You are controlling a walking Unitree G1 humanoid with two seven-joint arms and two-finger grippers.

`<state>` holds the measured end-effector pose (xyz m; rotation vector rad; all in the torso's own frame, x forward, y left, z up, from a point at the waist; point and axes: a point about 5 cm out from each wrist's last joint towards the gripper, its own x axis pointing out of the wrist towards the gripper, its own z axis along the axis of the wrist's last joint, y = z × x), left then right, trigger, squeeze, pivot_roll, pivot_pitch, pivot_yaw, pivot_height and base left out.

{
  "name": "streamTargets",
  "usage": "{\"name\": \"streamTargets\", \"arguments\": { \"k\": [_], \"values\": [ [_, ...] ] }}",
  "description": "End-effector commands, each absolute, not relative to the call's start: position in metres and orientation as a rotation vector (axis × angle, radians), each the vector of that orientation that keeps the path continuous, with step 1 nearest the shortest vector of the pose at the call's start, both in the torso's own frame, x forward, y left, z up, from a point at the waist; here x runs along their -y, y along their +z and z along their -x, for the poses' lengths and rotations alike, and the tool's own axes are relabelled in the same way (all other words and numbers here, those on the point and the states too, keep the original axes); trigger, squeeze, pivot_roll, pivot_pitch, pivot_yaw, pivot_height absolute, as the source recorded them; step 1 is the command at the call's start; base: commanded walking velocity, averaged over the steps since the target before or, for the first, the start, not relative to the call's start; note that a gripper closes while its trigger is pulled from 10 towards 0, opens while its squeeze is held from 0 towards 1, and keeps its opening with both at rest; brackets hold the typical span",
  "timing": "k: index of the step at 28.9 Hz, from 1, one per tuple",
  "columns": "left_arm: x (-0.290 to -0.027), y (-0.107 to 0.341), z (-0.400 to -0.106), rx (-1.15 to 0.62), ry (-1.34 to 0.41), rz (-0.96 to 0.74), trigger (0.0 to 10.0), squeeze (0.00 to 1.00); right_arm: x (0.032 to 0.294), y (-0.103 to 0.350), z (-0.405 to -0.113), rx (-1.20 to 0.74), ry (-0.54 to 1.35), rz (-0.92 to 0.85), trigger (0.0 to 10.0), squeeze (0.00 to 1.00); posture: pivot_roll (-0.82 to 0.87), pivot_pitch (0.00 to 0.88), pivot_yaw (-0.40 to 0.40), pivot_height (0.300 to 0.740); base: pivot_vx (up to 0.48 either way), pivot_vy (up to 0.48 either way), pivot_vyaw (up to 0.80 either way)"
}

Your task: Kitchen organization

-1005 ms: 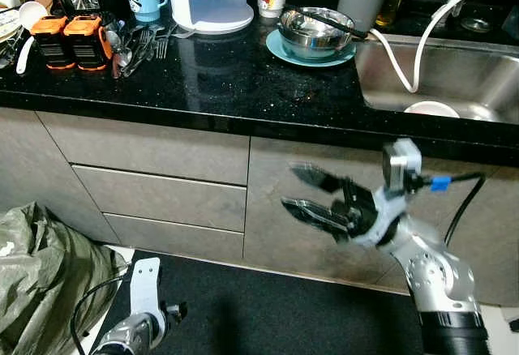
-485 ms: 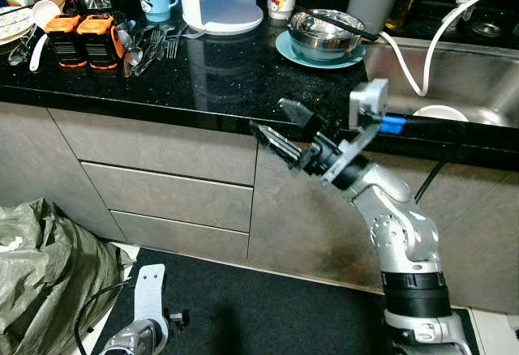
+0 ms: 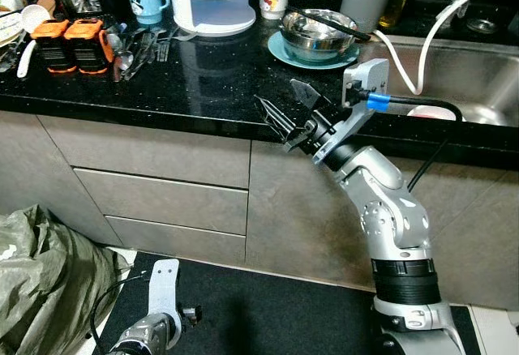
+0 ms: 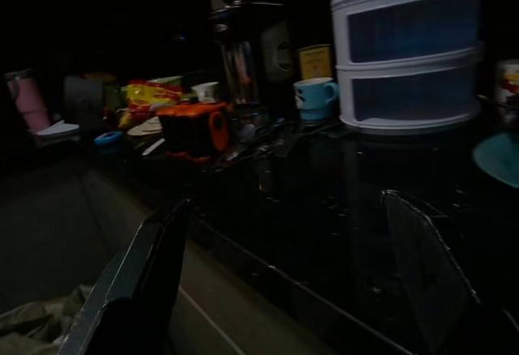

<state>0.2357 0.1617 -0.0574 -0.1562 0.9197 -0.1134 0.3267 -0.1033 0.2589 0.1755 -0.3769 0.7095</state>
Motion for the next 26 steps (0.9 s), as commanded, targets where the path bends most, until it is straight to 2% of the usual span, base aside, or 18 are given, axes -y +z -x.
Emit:
{"name": "streamTargets", "arguments": {
  "k": [1,7,11,16,26],
  "values": [
    [-0.163,-0.061,-0.231,-0.954,-0.108,0.152,10.0,0.0,0.099,0.254,-0.325,0.361,0.72,-0.181,10.0,0.0,-0.02,0.046,0.02,0.74,0.262,0.0,0.0],
    [-0.162,-0.061,-0.231,-0.956,-0.107,0.154,10.0,0.0,0.096,0.262,-0.325,0.385,0.722,-0.222,10.0,0.0,-0.02,0.05,0.022,0.74,0.268,0.0,0.0],
    [-0.172,-0.069,-0.216,-0.984,-0.102,0.146,10.0,0.0,0.096,0.262,-0.326,0.383,0.728,-0.248,10.0,0.0,-0.02,0.04,0.017,0.74,0.291,0.0,0.0],
    [-0.175,-0.072,-0.21,-0.996,-0.101,0.142,10.0,0.0,0.097,0.264,-0.327,0.386,0.728,-0.25,10.0,0.0,-0.03,0.038,0.016,0.74,0.298,0.0,0.0],
    [-0.172,-0.069,-0.216,-0.989,-0.115,0.139,10.0,0.0,0.087,0.264,-0.317,0.387,0.845,-0.289,10.0,0.0,-0.03,0.029,0.017,0.74,0.309,0.0,0.0]
  ]
}}
